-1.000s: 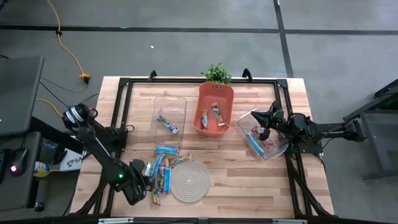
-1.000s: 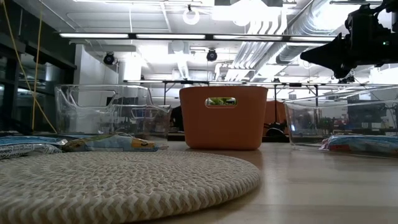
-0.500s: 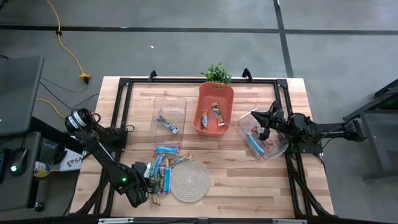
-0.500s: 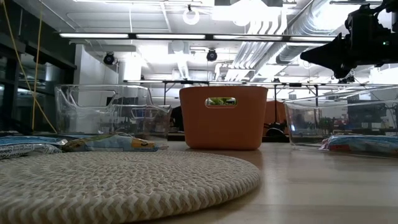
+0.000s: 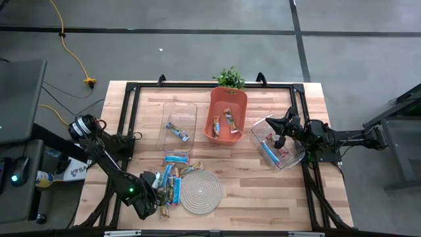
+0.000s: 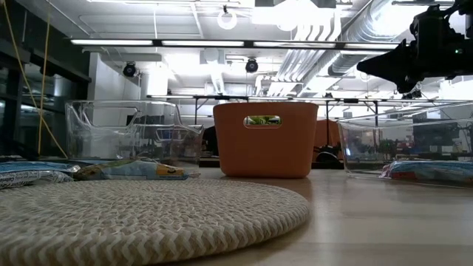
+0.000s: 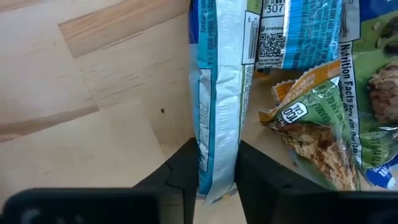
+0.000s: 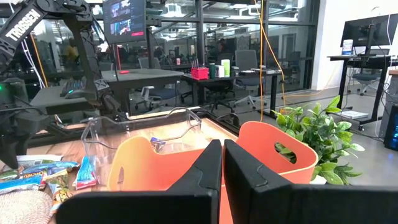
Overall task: Pick and place Granola Bars by type
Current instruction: Put the blue granola bar into the left transparent bin
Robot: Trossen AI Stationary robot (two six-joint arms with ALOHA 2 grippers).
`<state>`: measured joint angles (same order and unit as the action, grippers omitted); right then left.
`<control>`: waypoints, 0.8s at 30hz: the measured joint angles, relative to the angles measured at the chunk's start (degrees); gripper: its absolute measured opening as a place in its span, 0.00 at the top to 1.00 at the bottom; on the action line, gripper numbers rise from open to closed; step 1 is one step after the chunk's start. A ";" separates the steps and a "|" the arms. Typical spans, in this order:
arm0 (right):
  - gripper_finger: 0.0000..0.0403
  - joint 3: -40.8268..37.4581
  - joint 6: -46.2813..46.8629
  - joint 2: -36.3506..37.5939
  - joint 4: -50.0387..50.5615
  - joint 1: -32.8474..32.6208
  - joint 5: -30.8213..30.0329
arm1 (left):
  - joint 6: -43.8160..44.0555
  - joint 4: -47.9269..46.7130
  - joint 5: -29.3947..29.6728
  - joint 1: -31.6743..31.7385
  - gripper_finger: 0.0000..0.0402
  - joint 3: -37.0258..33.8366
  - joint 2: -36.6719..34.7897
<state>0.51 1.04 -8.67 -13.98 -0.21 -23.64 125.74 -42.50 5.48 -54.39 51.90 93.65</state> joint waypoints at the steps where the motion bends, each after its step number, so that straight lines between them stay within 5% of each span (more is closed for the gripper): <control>1: 1.00 0.00 0.00 0.00 0.00 0.00 0.00 | -0.35 0.00 0.00 0.00 0.80 0.00 0.00; 15: 1.00 0.00 0.00 0.00 0.00 0.00 -0.02 | -2.51 -5.52 4.14 0.00 0.88 -0.02 -6.30; 20: 1.00 0.00 0.00 0.00 0.00 0.00 -0.01 | -3.43 -10.08 15.01 0.00 0.88 -0.04 -15.29; 24: 1.00 0.00 0.00 0.00 0.00 0.00 0.00 | -13.80 -8.01 28.33 0.00 0.88 -0.04 -24.55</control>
<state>0.51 1.04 -8.67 -13.98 -0.21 -23.64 111.94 -50.51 33.81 -54.39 51.86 69.09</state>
